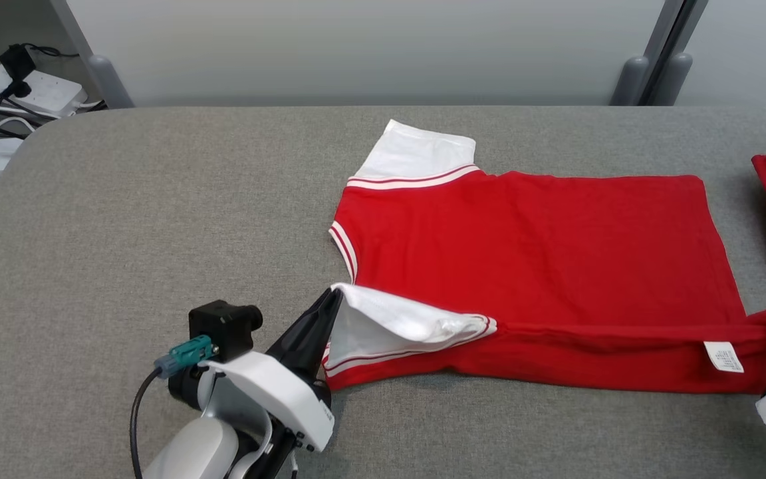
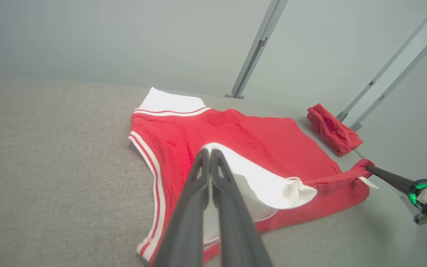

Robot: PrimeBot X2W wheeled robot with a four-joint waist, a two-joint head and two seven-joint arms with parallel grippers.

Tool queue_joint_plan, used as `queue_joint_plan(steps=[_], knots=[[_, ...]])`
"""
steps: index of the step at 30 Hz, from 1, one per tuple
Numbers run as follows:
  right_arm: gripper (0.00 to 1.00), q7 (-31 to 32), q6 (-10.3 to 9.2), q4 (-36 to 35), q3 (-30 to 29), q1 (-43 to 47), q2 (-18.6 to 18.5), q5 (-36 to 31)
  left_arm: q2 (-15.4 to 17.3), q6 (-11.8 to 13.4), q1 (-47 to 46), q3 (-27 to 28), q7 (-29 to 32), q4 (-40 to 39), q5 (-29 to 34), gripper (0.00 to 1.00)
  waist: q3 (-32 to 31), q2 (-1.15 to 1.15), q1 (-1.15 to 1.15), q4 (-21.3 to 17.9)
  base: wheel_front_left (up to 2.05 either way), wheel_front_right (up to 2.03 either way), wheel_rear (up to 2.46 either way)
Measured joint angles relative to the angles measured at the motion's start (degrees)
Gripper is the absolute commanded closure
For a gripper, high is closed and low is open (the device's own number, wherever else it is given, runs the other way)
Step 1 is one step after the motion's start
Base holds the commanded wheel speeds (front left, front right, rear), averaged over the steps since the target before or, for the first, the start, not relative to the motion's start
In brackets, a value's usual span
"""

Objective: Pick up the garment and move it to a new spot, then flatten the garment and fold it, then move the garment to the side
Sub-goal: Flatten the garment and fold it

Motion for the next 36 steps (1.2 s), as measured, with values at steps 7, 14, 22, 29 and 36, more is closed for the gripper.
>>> queue_joint_plan(steps=[7, 14, 22, 29, 36], knots=[[1.00, -0.9, 0.00, 5.7, 2.6, -7.1, 0.1, -4.6, -3.1, -3.4, -8.9, -1.5, -2.2, 11.9, 1.9, 1.00, 2.5, 0.00, 0.00, 0.2, 0.00, 0.00, 0.00], [0.98, -2.4, 0.00, 11.6, 5.3, -12.5, 0.4, -6.7, -5.5, -5.8, -16.3, -3.3, -5.2, 25.0, 4.9, 0.65, 4.2, 0.00, 0.00, -0.4, 0.00, 0.00, 0.00], [0.00, -8.4, 0.00, 16.1, 6.8, -14.4, 0.6, -8.2, -7.5, -6.4, -19.7, -3.5, -10.4, 33.2, 5.5, 0.00, 3.8, 0.00, 0.00, -1.2, 0.00, 0.00, 0.00], [0.00, -13.2, 0.00, 14.4, 7.5, -9.9, 0.5, -7.1, -7.0, -6.3, -15.5, -1.7, -10.4, 31.8, 3.1, 0.00, 1.1, 0.00, 0.00, -1.5, 0.00, 0.00, 0.00], [0.00, -13.9, 0.00, 13.5, 6.3, -3.2, 0.8, -6.0, -5.4, -4.9, -4.9, -1.7, -3.6, 28.5, -1.6, 0.00, -1.3, 0.00, 0.00, -2.0, 0.00, 0.00, 0.00]])
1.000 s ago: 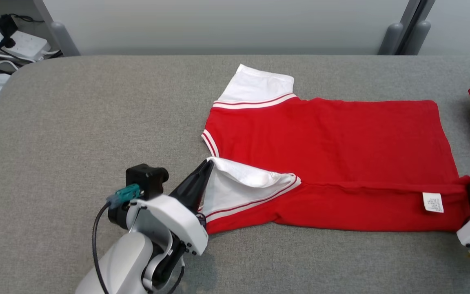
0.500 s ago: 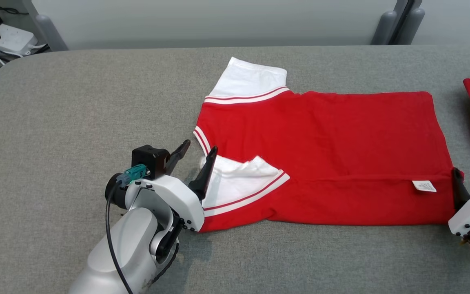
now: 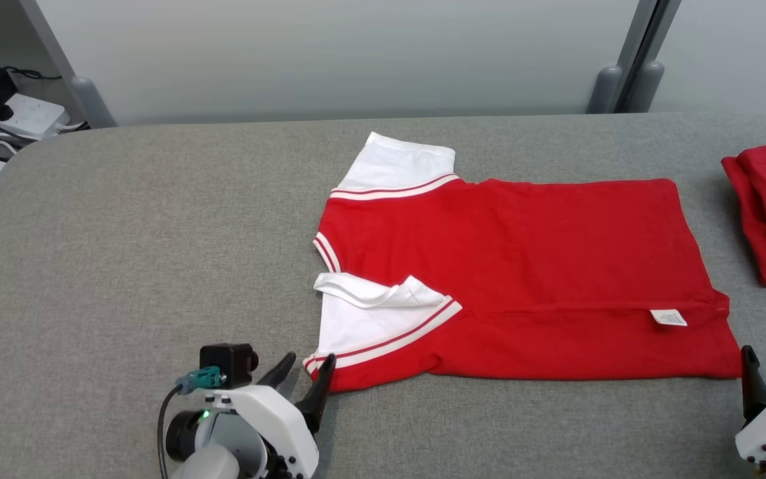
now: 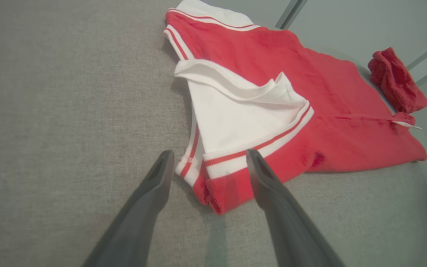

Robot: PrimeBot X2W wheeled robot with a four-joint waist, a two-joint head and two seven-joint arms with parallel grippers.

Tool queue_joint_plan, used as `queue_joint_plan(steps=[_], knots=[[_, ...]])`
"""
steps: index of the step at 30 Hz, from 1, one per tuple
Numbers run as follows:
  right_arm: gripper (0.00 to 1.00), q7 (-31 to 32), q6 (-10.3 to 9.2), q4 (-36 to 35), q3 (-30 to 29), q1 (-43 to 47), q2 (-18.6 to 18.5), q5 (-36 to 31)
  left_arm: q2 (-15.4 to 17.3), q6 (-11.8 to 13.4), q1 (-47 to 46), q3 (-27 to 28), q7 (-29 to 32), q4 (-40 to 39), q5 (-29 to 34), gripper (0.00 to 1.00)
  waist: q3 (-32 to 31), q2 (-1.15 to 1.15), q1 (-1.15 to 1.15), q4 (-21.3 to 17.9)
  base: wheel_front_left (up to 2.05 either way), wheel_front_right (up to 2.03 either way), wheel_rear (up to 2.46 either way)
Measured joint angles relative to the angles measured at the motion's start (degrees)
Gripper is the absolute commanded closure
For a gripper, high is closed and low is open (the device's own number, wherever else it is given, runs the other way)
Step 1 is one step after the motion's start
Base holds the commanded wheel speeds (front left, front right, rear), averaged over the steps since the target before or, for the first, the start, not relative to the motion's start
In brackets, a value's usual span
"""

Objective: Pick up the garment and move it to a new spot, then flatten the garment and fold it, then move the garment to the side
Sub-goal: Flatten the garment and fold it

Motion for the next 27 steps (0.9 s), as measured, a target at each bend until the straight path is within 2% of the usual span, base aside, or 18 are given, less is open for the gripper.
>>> queue_joint_plan(steps=[5, 10, 11, 12, 13, 14, 18, 27], knots=[[0.00, -0.5, 0.00, -0.9, -0.6, 1.0, 0.6, 0.0, -0.4, 1.4, 1.7, 0.0, 4.7, -0.7, -2.4, 0.00, -0.5, 0.00, 0.00, -0.5, 0.00, 0.00, 0.00], [0.00, -0.5, 0.00, -1.4, -0.5, 1.0, 1.0, -0.1, -0.4, 2.5, 1.7, -0.1, 6.3, -0.6, -2.4, 0.00, -0.3, 0.00, 0.00, -1.5, 0.00, 0.00, 0.00], [0.00, -0.5, 0.00, -1.6, -0.5, 1.0, 1.0, -0.1, -0.4, 2.5, 1.7, -0.3, 6.8, -0.4, -2.4, 0.14, -0.3, 0.00, 0.00, -1.6, 0.00, 0.00, 0.00], [0.00, -0.5, 0.00, -1.8, -0.5, 1.0, 1.0, -0.1, -0.5, 2.5, 1.7, -0.3, 6.8, -0.3, -2.6, 0.48, -0.2, 0.00, 0.00, -1.8, 0.00, 0.00, 0.00], [0.00, -0.5, 0.00, -2.1, -0.4, 1.0, 1.0, -0.1, -0.5, 2.5, 1.7, -0.3, 6.8, -0.2, -2.9, 0.76, -0.1, 0.00, 0.00, -1.9, 0.00, 0.00, 0.00], [0.00, -0.5, 0.00, -2.4, -0.2, 1.0, 1.0, -0.1, -0.5, 2.4, 1.7, -0.4, 6.8, 0.0, -2.9, 1.00, -0.1, 0.00, 0.00, -2.0, 0.00, 0.00, 0.00], [0.00, 0.2, 0.00, -2.5, 1.0, 0.9, 1.2, 0.3, -0.4, 2.2, 1.6, -0.4, 6.7, 0.6, -2.9, 1.00, 0.3, 0.00, 0.00, -2.4, 0.00, 0.00, 0.00], [0.00, 3.6, 0.00, 0.1, 3.2, -2.0, 2.4, 5.8, -0.2, 1.4, 1.3, -0.4, 6.3, 1.5, -3.3, 1.00, 0.6, 0.00, 0.00, -1.9, 0.00, 0.00, 0.00]])
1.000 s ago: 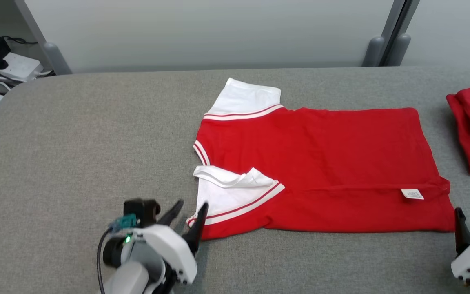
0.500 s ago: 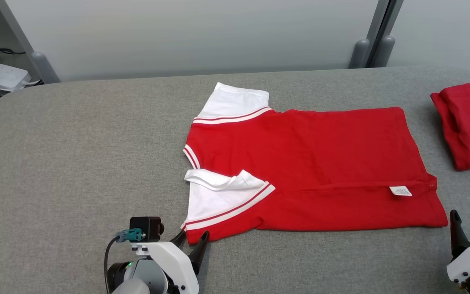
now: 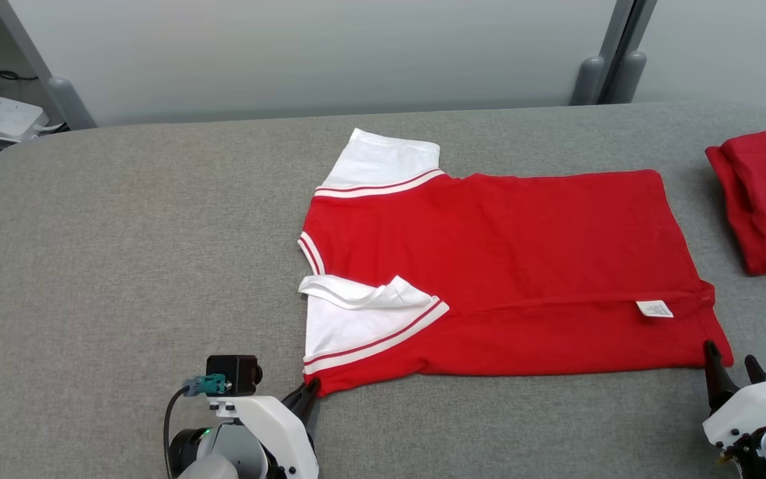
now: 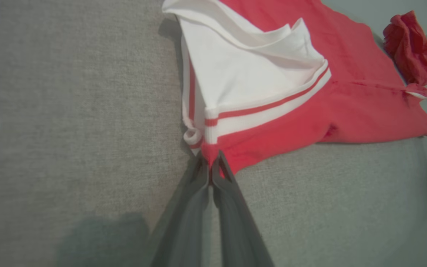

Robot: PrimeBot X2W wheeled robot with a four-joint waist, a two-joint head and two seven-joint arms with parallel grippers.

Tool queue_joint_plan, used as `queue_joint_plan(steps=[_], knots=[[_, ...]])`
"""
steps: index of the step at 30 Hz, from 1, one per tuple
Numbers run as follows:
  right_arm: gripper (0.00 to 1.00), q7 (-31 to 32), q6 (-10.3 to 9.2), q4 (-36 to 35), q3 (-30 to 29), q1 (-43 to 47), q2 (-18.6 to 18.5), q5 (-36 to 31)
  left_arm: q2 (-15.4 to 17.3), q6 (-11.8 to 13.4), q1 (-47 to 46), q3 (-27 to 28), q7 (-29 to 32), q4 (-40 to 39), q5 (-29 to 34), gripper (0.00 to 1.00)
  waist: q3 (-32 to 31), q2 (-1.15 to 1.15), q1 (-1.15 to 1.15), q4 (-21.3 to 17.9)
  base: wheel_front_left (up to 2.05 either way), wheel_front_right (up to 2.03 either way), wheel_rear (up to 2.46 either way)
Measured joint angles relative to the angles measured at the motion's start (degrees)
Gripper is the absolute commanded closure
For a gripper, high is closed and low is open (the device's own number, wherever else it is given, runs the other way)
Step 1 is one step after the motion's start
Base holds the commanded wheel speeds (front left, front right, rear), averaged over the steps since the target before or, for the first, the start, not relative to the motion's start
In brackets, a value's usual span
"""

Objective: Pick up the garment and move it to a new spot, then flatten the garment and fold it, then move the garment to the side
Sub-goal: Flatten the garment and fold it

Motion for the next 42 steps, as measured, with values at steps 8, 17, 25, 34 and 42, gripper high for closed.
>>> queue_joint_plan(steps=[8, 17, 25, 34, 42], knots=[[0.64, 2.0, 0.00, 5.3, 2.1, -3.0, 0.0, 3.2, 0.2, -0.3, -0.3, -0.1, 0.0, 0.0, -0.1, 1.00, 0.4, 0.00, 0.00, 1.2, 0.00, 0.00, 0.00], [1.00, 2.5, 0.00, 8.6, 5.7, -5.4, -0.1, 6.0, 0.3, -0.3, -0.9, -0.5, 0.0, 0.0, -0.1, 1.00, 0.4, 0.00, 0.00, 1.3, 0.00, 0.00, 0.00], [1.00, 1.1, 0.00, 8.2, 8.5, -3.2, -1.9, 7.0, 1.5, -0.2, -0.5, -0.7, 0.0, -2.5, -0.1, 1.00, -0.5, 0.00, 0.00, 1.5, 0.00, 0.00, 0.00], [1.00, -1.1, 0.09, 3.4, 9.8, 3.6, -4.6, 9.4, 4.5, 4.0, 8.0, -0.4, 0.5, -13.9, -1.3, 1.00, -1.1, 0.00, 0.00, 1.7, 0.00, 0.00, 0.00], [1.00, -1.3, 0.09, -0.9, 9.1, 8.7, -6.5, 10.3, 7.5, 9.1, 15.1, -0.6, 3.5, -26.0, -1.5, 1.00, -1.3, 0.00, 0.00, 2.7, 0.00, 0.00, 0.00]])
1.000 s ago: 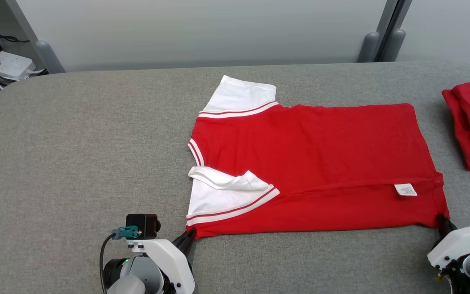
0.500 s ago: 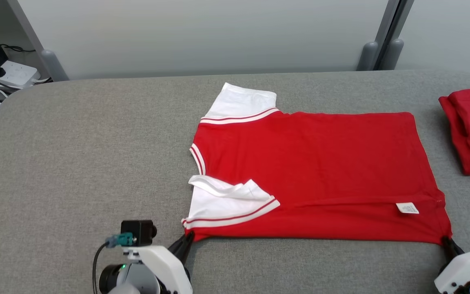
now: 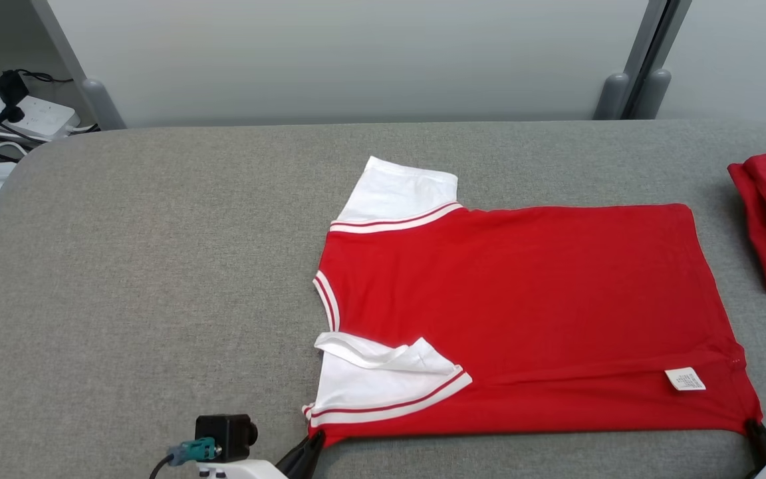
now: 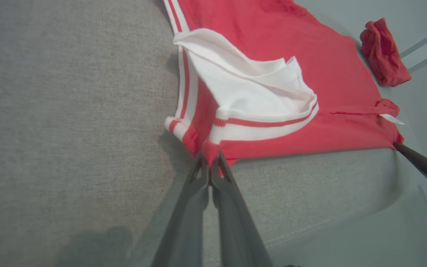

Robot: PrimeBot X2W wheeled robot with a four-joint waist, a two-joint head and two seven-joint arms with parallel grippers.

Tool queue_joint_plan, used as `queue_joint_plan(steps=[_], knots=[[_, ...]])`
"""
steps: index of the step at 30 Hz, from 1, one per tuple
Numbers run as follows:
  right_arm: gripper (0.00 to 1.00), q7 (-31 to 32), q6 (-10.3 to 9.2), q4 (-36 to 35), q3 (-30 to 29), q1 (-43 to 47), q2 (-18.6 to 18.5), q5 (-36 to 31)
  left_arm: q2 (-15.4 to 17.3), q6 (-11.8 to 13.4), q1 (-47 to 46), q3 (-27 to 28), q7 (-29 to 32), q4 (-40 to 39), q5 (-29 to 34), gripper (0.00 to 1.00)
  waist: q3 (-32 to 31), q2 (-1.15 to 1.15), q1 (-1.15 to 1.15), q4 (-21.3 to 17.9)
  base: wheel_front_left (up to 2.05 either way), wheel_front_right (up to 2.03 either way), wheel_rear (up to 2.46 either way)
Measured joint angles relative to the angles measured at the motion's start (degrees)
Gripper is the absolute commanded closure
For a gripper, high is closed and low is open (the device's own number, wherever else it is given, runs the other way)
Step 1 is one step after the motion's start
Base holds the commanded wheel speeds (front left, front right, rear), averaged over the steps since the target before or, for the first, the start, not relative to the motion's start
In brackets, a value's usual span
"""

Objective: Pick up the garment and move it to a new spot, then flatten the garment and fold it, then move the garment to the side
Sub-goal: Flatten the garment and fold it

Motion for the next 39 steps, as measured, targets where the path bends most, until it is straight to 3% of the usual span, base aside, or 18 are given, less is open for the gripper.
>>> queue_joint_plan(steps=[2, 3, 4, 5, 6, 13, 18, 26, 32, 39], knots=[[1.00, 0.2, 0.00, -0.4, -0.2, 0.4, 0.0, 0.0, 0.2, 0.7, 0.8, 0.0, 0.5, -1.2, 0.0, 1.00, 0.0, 0.00, 0.00, 0.0, 0.00, 0.00, 0.00], [1.00, 0.3, 0.00, -0.5, -0.3, 0.4, 0.0, 0.0, 0.2, 0.8, 0.8, 0.0, 0.5, -1.4, 0.0, 0.89, -0.1, 0.00, 0.00, 0.0, 0.00, 0.00, 0.00], [0.88, 0.5, 0.00, -0.6, -0.5, 0.4, 0.0, 0.0, 0.2, 0.9, 0.8, 0.0, 0.5, -1.5, 0.0, 0.64, -0.1, 0.00, 0.00, 0.0, 0.00, 0.00, 0.00], [0.09, 0.8, 0.00, -0.8, -0.6, 0.5, 0.0, -0.1, 0.1, 1.1, 0.8, 0.0, 0.6, -1.5, 0.0, 0.47, -0.2, 0.00, 0.00, 0.0, 0.00, 0.00, 0.00], [0.00, 0.8, 0.00, -0.9, -0.8, 0.5, 0.0, -0.2, 0.0, 1.3, 0.8, 0.0, 0.5, -1.4, -0.1, 0.00, -0.2, 0.00, 0.00, 0.0, 0.00, 0.00, 0.00], [0.00, -1.1, -0.01, -2.1, -4.2, 1.1, -0.1, -3.9, -0.2, 2.3, 0.8, 0.8, -0.9, -0.3, 0.0, 0.00, -1.1, 0.00, 0.00, -0.4, 0.00, 0.00, 0.00], [0.00, -2.5, -0.01, -5.7, -8.9, 1.0, -0.1, -10.0, 0.1, 3.8, 0.8, 5.5, -7.7, 0.0, -0.1, 0.00, -2.2, 0.00, 0.00, -1.0, 0.00, 0.00, 0.00], [0.00, -2.9, -0.01, -23.3, -14.4, 2.5, 6.5, -22.7, -3.2, 3.2, 0.7, 12.0, -19.5, 1.0, -0.5, 0.00, -4.2, 0.00, 0.00, -1.8, 0.00, 0.00, 0.00], [0.00, -2.9, -0.02, -29.6, -14.4, 5.5, 10.8, -27.0, -5.3, 1.6, -0.7, 13.1, -20.8, 2.0, 8.5, 0.00, -5.2, 0.00, 0.00, -1.7, 0.00, 0.00, 0.00], [0.00, -2.9, -0.02, -32.9, -12.5, 8.2, 12.4, -29.6, -8.8, -0.5, -0.7, 15.1, -21.0, 0.7, 21.9, 0.00, -5.8, 0.00, 0.00, -1.8, 0.00, 0.00, 0.00]])
